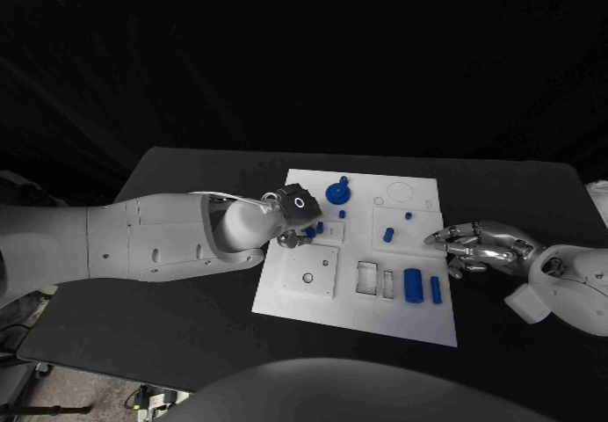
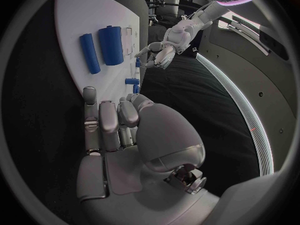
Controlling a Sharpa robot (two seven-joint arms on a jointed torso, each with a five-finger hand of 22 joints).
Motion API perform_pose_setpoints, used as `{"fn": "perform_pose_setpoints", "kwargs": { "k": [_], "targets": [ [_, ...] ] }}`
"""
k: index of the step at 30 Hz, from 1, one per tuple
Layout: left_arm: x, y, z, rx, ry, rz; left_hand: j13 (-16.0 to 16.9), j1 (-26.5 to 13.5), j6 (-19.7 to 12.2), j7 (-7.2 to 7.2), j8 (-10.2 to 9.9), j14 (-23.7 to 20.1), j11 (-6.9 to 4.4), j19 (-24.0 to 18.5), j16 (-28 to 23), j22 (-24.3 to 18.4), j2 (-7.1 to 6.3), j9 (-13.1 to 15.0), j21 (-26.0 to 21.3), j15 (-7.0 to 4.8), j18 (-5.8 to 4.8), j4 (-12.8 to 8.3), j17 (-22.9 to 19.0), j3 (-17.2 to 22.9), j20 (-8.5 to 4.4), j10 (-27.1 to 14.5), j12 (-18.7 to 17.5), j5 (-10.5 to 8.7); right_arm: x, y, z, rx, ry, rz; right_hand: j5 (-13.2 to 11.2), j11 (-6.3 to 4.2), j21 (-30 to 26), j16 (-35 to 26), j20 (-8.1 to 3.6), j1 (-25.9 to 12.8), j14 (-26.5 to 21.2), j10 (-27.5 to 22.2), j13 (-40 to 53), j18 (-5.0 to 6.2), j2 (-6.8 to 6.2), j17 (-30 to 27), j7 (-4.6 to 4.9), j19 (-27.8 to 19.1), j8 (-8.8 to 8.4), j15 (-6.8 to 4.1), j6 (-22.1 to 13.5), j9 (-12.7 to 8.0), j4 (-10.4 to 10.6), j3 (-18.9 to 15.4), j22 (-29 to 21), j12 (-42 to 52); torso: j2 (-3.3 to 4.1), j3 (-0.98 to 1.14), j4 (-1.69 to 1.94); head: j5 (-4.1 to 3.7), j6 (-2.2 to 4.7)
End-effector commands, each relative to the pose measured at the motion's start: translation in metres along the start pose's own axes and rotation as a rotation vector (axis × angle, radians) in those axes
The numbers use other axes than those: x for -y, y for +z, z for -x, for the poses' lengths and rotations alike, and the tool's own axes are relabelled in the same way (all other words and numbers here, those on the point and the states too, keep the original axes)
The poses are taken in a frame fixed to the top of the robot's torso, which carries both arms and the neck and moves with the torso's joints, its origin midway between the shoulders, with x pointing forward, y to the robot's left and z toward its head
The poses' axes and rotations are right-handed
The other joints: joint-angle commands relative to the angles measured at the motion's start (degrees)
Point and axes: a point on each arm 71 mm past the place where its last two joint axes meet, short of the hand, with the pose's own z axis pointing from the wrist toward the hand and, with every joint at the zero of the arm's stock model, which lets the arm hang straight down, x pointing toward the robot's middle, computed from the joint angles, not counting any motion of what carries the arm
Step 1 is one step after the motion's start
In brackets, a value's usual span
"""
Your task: Assemble the parts on the task board
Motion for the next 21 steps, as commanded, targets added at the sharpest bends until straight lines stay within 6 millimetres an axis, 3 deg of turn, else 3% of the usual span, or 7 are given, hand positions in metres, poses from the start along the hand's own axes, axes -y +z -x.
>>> {"fn": "perform_pose_setpoints", "kwargs": {
  "k": [1,15,19,21],
  "targets": [
    [0.0068,-0.0004,-0.0085,-0.061,0.009,-0.043,13.8,-1.0,-0.3,-0.02,-1.0,6.0,-0.09,-0.5,0.1,11.0,0.21,-1.2,-0.4,0.13,0.82,0.0,15.1,1.4,0.18,4.5,-0.4,0.55,0.0004,0.0000,-0.0023,-0.022,0.002,0.000,-0.2,0.04,0.1,0.2,-0.16,-0.6,-0.2,-0.2,0.0,0.68,-0.01,-0.1,0.20,-0.4,-0.12,0.16,-0.1,0.1,0.0,0.5,2.3,0.1,0.00,-0.02,0.00,0.06,0.00],
    [0.0067,-0.0034,-0.0108,-0.072,-0.003,-0.066,13.7,-4.0,-0.5,-0.06,-3.5,6.0,0.01,-0.7,0.1,10.9,1.63,-2.3,-0.7,0.24,0.89,0.0,15.1,7.8,0.61,4.4,-0.5,1.12,0.0009,-0.0002,-0.0024,-0.020,0.002,-0.004,-0.1,0.04,0.0,0.1,-0.15,-0.7,-0.3,-0.3,-0.1,0.71,0.03,-0.2,0.20,-0.5,-0.11,0.16,-0.2,0.1,-0.1,0.9,2.3,0.1,-0.02,-0.02,0.02,0.17,0.00],
    [0.0066,-0.0044,-0.0113,-0.072,-0.007,-0.074,13.7,-4.3,-0.9,-0.26,-4.2,6.0,0.01,-0.8,0.1,10.9,1.57,-2.8,-0.8,0.24,0.90,-0.1,15.1,8.7,0.66,4.4,-0.6,1.12,0.0012,-0.0002,-0.0023,-0.019,0.002,-0.005,-0.1,0.04,0.0,0.1,-0.15,-0.7,-0.3,-0.3,-0.1,0.71,0.03,-0.2,0.20,-0.5,-0.11,0.16,-0.2,0.1,-0.1,0.9,2.3,0.1,-0.05,-0.01,0.00,0.18,0.00],
    [0.0064,-0.0050,-0.0117,-0.073,-0.010,-0.076,13.7,-3.9,-1.2,-0.45,-4.5,6.0,0.01,-0.8,0.1,10.9,0.85,-3.0,-0.8,0.24,0.91,-0.4,15.1,8.9,0.70,4.3,-0.6,0.98,0.0013,-0.0002,-0.0023,-0.018,0.003,-0.005,-0.1,0.04,0.0,0.1,-0.15,-0.7,-0.3,-0.3,-0.1,0.71,0.03,-0.2,0.20,-0.5,-0.11,0.16,-0.2,0.1,-0.1,0.9,2.3,0.1,-0.03,-0.01,0.01,0.19,0.00]
  ]
}}
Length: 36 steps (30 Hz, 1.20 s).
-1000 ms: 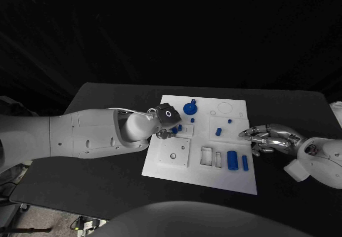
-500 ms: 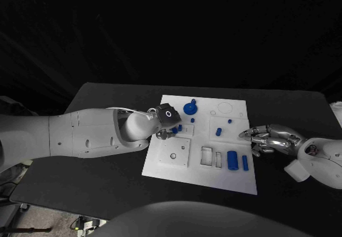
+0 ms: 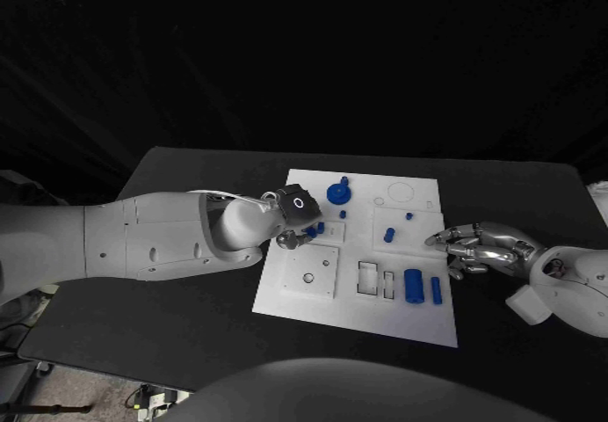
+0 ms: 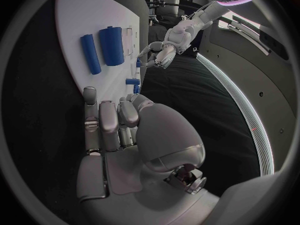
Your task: Assemble the parts on the task board
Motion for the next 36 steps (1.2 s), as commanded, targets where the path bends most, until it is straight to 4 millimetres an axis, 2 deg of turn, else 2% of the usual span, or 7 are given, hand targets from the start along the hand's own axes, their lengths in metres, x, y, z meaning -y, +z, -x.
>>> {"fn": "perform_pose_setpoints", "kwargs": {
  "k": [1,6,9,18,25,31,36],
  "targets": [
    [0.008,-0.002,-0.011,-0.066,-0.012,-0.052,13.6,0.3,-0.9,-0.62,-0.4,6.0,0.00,-0.2,0.1,10.9,-1.26,-5.1,-0.3,0.24,0.92,-0.3,15.1,0.3,0.10,4.3,-0.3,-0.12,0.000,0.000,-0.002,-0.016,0.002,0.000,-0.1,0.04,0.0,0.1,0.06,-0.7,-0.3,-0.3,0.0,0.72,0.03,0.0,0.20,-0.3,-0.11,0.16,-0.2,0.1,0.0,0.4,2.3,0.1,0.02,0.01,0.00,0.00,0.00],
    [0.005,-0.005,-0.012,-0.054,-0.026,-0.036,13.8,2.1,-0.1,-0.68,-0.2,6.0,0.00,-0.1,0.1,11.0,-3.40,-5.1,0.0,0.23,0.86,-1.4,15.1,-0.5,0.15,4.5,-0.1,-0.94,0.001,0.000,-0.002,-0.012,0.002,0.001,-0.1,0.04,-0.1,0.1,0.06,-0.7,-0.3,-0.3,-0.1,0.74,0.02,-0.1,0.21,-0.4,-0.11,0.16,-0.2,0.1,-0.1,0.6,2.2,0.0,0.02,0.01,-0.01,-0.06,0.00],
    [0.003,-0.007,-0.012,-0.039,-0.045,-0.022,13.9,3.0,0.8,-0.34,0.4,6.0,0.04,0.1,0.1,11.0,-4.47,-5.0,0.3,0.24,0.82,-1.4,15.1,-3.5,0.14,4.7,0.2,-2.18,0.001,0.000,-0.001,-0.009,0.001,0.002,-0.1,0.04,-0.1,0.1,0.07,-0.7,-0.3,-0.3,-0.1,0.74,-0.01,-0.1,0.22,-0.4,-0.11,0.16,-0.2,0.1,-0.1,0.6,2.2,0.1,0.01,0.02,0.01,-0.10,0.00],
    [-0.002,-0.012,-0.012,0.006,-0.104,-0.005,13.9,4.2,0.6,-0.18,0.1,6.0,0.09,0.1,0.1,11.0,-4.24,-5.3,0.3,0.29,0.82,-0.4,15.1,-5.3,0.12,4.7,0.1,-2.31,0.001,0.000,-0.001,-0.006,0.001,0.003,-0.1,0.04,-0.1,0.1,0.07,-0.7,-0.3,-0.3,-0.1,0.74,-0.01,-0.1,0.22,-0.4,-0.11,0.16,-0.2,0.1,-0.1,0.6,2.2,0.1,-0.01,-0.02,0.03,-0.09,0.00],
    [-0.002,-0.013,-0.006,0.072,-0.099,0.019,14.1,2.4,1.4,1.29,0.9,6.0,0.48,0.6,0.1,11.2,-3.65,-5.4,1.1,0.63,0.68,0.3,15.1,-13.7,-0.23,4.9,0.4,-4.04,0.001,0.001,-0.002,-0.008,0.001,0.001,-0.1,0.04,-0.1,0.1,0.07,-0.7,-0.3,-0.3,-0.1,0.74,-0.01,-0.1,0.22,-0.4,-0.11,0.16,-0.2,0.1,-0.1,0.6,2.2,0.1,0.02,-0.02,-0.01,0.06,0.00],
    [-0.001,-0.009,-0.003,0.079,-0.077,0.043,14.0,2.3,1.9,1.43,1.6,6.0,0.55,0.6,0.1,11.2,-2.48,-5.2,1.1,0.69,0.69,0.3,15.1,-15.9,-0.47,4.8,0.3,-4.24,0.001,0.001,-0.002,-0.012,0.001,0.000,-0.1,0.06,-0.1,0.1,0.07,-0.8,-0.3,-0.4,-0.1,0.75,-0.09,-0.1,0.26,-0.5,-0.08,0.16,-0.2,0.1,-0.1,0.8,2.2,0.0,0.06,0.01,-0.06,0.22,0.00],
    [-0.003,-0.006,-0.003,0.077,-0.046,0.073,14.0,2.3,1.7,1.79,1.7,6.0,0.70,0.7,0.1,11.2,-2.45,-5.2,1.2,0.84,0.69,0.3,15.1,-17.3,-0.79,4.8,0.3,-4.27,0.002,0.001,-0.003,-0.013,0.002,-0.002,-0.1,0.06,-0.1,0.1,0.07,-0.8,-0.3,-0.4,-0.1,0.75,-0.09,-0.1,0.26,-0.5,-0.08,0.16,-0.2,0.1,-0.1,0.8,2.2,0.0,0.06,-0.01,-0.07,0.05,0.00]
  ]
}}
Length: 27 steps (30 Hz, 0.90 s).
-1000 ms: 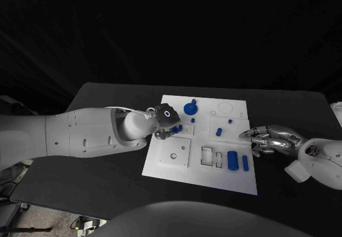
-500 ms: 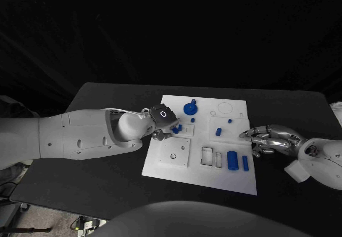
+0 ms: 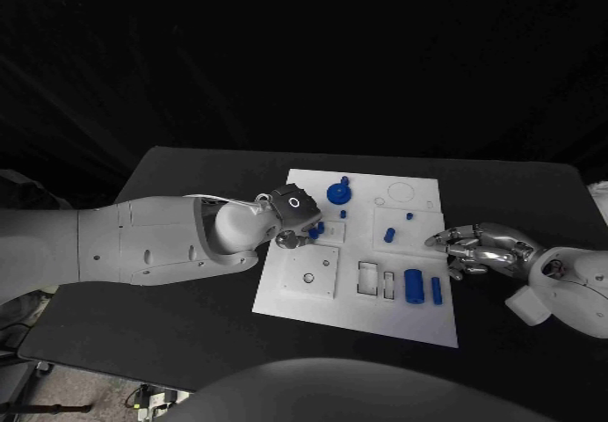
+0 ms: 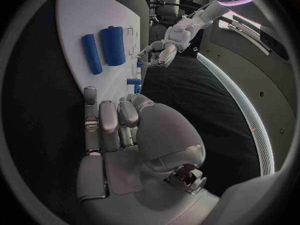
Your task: Assemble the parts on the task board
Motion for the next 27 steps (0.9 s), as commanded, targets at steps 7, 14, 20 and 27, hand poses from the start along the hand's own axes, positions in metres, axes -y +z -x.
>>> {"fn": "perform_pose_setpoints", "kwargs": {
  "k": [7,14,20,27],
  "targets": [
    [-0.0011,0.0021,0.0010,0.013,0.046,0.053,14.0,0.9,-0.8,0.74,0.3,6.0,0.84,0.5,0.1,11.3,0.16,0.0,0.7,0.64,0.61,-0.1,15.1,-2.6,-0.73,4.7,0.1,0.07,0.0007,0.0001,-0.0018,-0.016,0.002,0.000,-0.1,0.08,-0.1,0.1,0.07,-0.6,-0.3,-0.3,0.0,0.74,0.18,0.0,0.29,-0.5,-0.05,0.17,-0.2,0.1,0.0,0.5,2.2,0.0,-0.02,0.02,-0.01,-0.21,0.00],
    [0.0007,0.0028,0.0021,0.024,0.029,0.058,14.1,0.7,-1.4,1.49,0.9,6.0,1.60,0.8,0.1,11.4,-0.15,0.3,1.1,1.01,0.50,0.0,15.1,-5.1,-0.92,4.8,0.2,-0.93,0.0013,0.0001,-0.0021,-0.018,0.002,-0.004,-0.2,0.09,-0.1,0.1,0.07,-0.7,-0.3,-0.3,0.0,0.75,0.16,-0.1,0.32,-0.5,-0.02,0.17,-0.1,0.1,0.0,0.5,2.2,0.1,-0.02,0.01,0.04,-0.15,0.00],
    [0.0020,0.0029,0.0012,0.014,-0.011,0.062,14.2,-0.7,-1.4,1.76,1.4,6.0,2.00,0.9,0.1,11.5,-0.02,0.4,1.1,1.34,0.48,0.1,15.1,-8.5,-0.75,4.8,0.3,-1.19,0.0015,0.0001,-0.0024,-0.019,0.002,-0.006,-0.2,0.09,-0.1,0.1,0.07,-0.7,-0.3,-0.3,0.0,0.75,0.16,-0.1,0.32,-0.5,-0.02,0.17,-0.1,0.1,0.0,0.5,2.2,0.1,-0.02,0.01,0.04,-0.19,0.00],
    [0.0030,0.0013,0.0003,0.011,-0.045,0.069,14.1,-2.1,-0.8,1.80,2.0,6.0,2.01,1.0,0.1,11.5,0.80,0.5,1.2,1.44,0.46,0.2,15.1,-9.3,-0.66,4.8,0.2,-1.18,0.0017,0.0002,-0.0028,-0.019,0.003,-0.009,-0.2,0.12,-0.1,0.1,0.08,-0.8,-0.3,-0.3,0.0,0.76,0.14,-0.1,0.35,-0.5,0.00,0.19,-0.1,0.1,0.1,0.7,2.2,0.1,-0.01,0.00,0.02,-0.19,0.00]
  ]
}}
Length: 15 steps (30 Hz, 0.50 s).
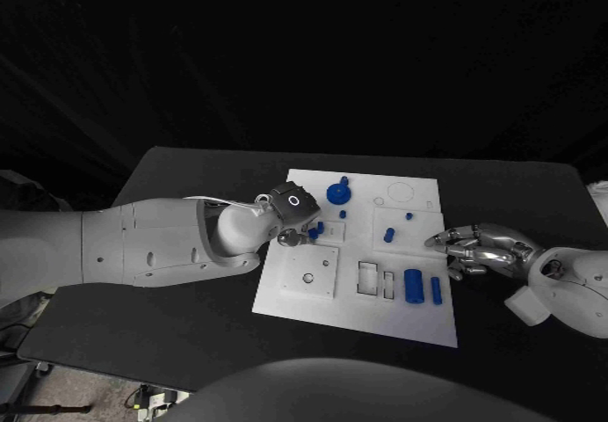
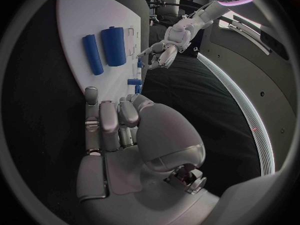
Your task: Assemble the parts on the task board
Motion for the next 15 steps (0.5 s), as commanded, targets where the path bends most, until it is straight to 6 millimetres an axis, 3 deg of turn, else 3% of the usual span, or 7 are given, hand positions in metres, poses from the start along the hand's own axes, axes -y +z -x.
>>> {"fn": "perform_pose_setpoints", "kwargs": {
  "k": [1,15],
  "targets": [
    [0.0026,-0.0009,-0.0001,-0.002,-0.046,0.007,14.1,-0.7,0.4,0.06,0.4,5.8,0.47,0.2,0.1,11.4,0.24,0.1,0.3,0.42,0.46,0.0,15.1,-0.2,0.10,4.9,0.2,-0.30,0.0005,0.0002,-0.0023,-0.018,0.001,-0.003,-0.2,0.12,-0.1,0.1,-0.08,-0.6,-0.3,-0.3,0.0,0.75,-0.09,-0.1,0.35,-0.4,0.00,0.19,-0.1,0.1,0.1,0.4,2.2,0.1,0.01,-0.01,0.00,-0.02,0.00],
    [0.0092,-0.0007,-0.0026,-0.003,-0.085,-0.007,14.1,-0.9,0.8,0.03,0.7,5.8,0.46,0.3,0.1,11.5,0.81,0.1,0.5,0.44,0.43,-0.1,15.1,0.2,0.12,4.9,0.3,0.10,0.0006,0.0003,-0.0028,-0.019,0.001,-0.003,-0.2,0.12,-0.1,0.1,-0.08,-0.6,-0.3,-0.3,0.0,0.75,-0.09,-0.1,0.35,-0.4,0.00,0.19,-0.1,0.1,0.1,0.4,2.2,0.1,0.01,0.00,-0.01,-0.08,0.00]
  ]
}}
